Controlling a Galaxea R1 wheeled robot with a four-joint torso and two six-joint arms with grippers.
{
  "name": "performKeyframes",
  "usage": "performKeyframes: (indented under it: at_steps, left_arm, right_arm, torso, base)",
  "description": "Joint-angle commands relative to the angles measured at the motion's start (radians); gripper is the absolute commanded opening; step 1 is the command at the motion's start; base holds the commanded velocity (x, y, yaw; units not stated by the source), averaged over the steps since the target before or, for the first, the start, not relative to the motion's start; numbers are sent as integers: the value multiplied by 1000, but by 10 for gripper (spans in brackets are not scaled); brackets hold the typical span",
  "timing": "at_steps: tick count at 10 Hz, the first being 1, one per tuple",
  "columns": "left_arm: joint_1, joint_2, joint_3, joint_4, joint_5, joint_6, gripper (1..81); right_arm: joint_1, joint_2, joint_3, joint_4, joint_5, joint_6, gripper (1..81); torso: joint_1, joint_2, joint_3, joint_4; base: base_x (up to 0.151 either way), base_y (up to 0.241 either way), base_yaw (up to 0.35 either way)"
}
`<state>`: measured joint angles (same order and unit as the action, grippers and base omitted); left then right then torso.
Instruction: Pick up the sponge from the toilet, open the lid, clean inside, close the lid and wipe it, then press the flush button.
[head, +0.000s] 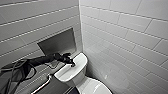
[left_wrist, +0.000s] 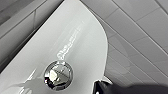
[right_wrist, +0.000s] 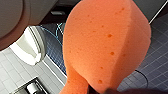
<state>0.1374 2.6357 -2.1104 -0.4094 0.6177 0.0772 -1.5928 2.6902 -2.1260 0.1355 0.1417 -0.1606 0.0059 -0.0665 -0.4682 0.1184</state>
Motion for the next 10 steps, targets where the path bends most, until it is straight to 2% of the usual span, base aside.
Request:
performKeyframes:
  at_steps: [1,4,6,8,10]
  left_arm:
    - [-213,44,-114,58,73,9,10]
    - [-232,83,-167,83,74,9,10]
    - [-238,101,-204,98,86,9,10]
    - [-241,113,-246,130,89,9,10]
    - [-241,126,-290,152,108,9,10]
  right_arm:
    - [-20,-11,14,12,-82,0,10]
    - [-19,-10,14,10,-82,0,10]
    - [-19,-10,14,10,-82,0,10]
    - [-20,-10,9,10,-82,0,10]
    - [-19,-5,3,10,-82,0,10]
  torso:
    - [0,0,0,0]
    - [0,0,0,0]
    - [0,0,-64,0]
    - [0,0,-39,0]
    - [0,1,-60,0]
  base:
    - [0,0,0]
    - [0,0,0]
    - [0,0,0]
    - [0,0,0]
    - [0,0,0]
